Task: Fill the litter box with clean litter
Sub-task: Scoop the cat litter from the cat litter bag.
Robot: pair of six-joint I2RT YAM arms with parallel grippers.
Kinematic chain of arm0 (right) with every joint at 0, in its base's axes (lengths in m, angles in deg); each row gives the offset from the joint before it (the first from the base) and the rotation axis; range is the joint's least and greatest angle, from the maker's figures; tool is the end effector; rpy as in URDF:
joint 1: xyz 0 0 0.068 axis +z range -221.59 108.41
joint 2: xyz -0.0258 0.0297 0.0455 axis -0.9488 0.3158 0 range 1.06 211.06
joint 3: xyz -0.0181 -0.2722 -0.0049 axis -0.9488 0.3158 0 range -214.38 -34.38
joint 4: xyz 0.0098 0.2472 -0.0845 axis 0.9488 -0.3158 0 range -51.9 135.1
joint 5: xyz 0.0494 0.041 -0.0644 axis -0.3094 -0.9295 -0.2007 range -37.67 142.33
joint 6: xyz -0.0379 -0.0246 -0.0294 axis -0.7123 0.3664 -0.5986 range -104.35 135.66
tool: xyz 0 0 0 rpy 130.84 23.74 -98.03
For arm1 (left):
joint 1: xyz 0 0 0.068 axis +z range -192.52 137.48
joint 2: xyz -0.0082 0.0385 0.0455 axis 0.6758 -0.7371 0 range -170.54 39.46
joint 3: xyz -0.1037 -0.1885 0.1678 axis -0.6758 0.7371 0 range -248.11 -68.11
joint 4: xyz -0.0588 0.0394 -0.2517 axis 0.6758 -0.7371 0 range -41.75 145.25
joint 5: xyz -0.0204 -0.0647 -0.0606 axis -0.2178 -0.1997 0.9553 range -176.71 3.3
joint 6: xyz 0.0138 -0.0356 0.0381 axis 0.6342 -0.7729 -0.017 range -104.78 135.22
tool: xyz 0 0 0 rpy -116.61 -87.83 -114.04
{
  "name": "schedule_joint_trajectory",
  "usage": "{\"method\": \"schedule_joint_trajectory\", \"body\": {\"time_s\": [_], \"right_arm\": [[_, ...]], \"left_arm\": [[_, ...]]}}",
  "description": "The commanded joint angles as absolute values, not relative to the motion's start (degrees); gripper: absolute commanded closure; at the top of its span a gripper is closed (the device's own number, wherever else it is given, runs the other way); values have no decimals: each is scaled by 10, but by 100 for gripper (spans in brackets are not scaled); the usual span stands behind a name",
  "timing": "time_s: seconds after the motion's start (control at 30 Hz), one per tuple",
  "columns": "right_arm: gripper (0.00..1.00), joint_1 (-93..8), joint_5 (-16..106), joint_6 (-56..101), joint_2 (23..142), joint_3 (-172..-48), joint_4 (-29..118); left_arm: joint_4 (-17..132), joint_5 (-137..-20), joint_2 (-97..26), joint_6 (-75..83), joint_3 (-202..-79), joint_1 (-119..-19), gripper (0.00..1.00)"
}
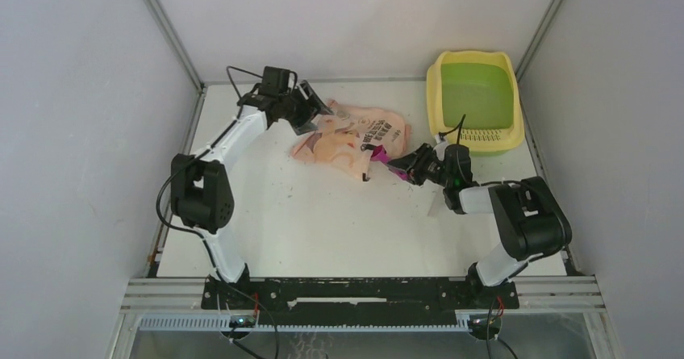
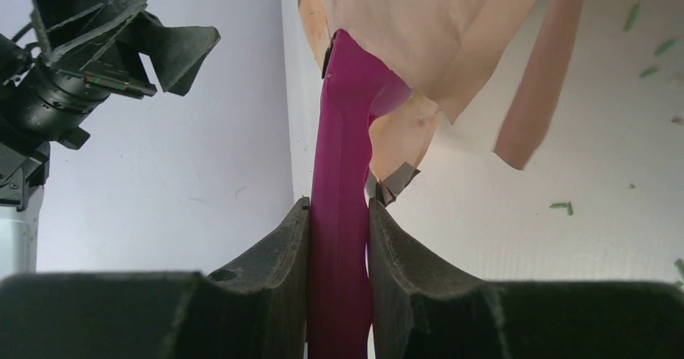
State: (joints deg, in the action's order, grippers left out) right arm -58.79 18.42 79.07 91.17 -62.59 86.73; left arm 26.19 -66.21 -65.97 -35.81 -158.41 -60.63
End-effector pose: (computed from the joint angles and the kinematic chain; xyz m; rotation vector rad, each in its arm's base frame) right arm 0.2744 0.0827 0.1537 0.4947 2.0907 1.4079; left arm 0.3948 -0.1424 0.2872 -0.5259 2.4554 -0.9731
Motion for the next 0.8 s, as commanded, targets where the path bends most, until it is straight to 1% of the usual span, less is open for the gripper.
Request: {"method": "schedule_joint_trajectory", "body": {"time_s": [0.0, 0.27, 0.4, 0.53, 0.63, 0.7, 0.73, 0.77], "right_arm": [[98, -601, 129, 835, 948, -644, 959], [99, -597, 103, 896, 968, -648, 1125], [100, -588, 100, 912, 981, -656, 1184], [100, -575, 105, 923, 1011, -677, 1208], [100, -573, 118, 894, 1022, -694, 1142], [100, -573, 125, 867, 1022, -709, 1064], [100, -573, 131, 835, 1021, -731, 966], [100, -573, 132, 824, 1019, -738, 931]], "left_arm": [[229, -758, -671, -313, -1609, -573, 29], [212, -782, -741, -321, -1647, -523, 31], [210, -788, -767, -326, -1665, -507, 31], [204, -789, -799, -327, -1699, -494, 31], [175, -793, -838, -318, -1747, -492, 32], [164, -789, -856, -315, -1770, -492, 32], [164, -790, -862, -313, -1773, -494, 33], [165, -792, -864, -312, -1772, -496, 33]]}}
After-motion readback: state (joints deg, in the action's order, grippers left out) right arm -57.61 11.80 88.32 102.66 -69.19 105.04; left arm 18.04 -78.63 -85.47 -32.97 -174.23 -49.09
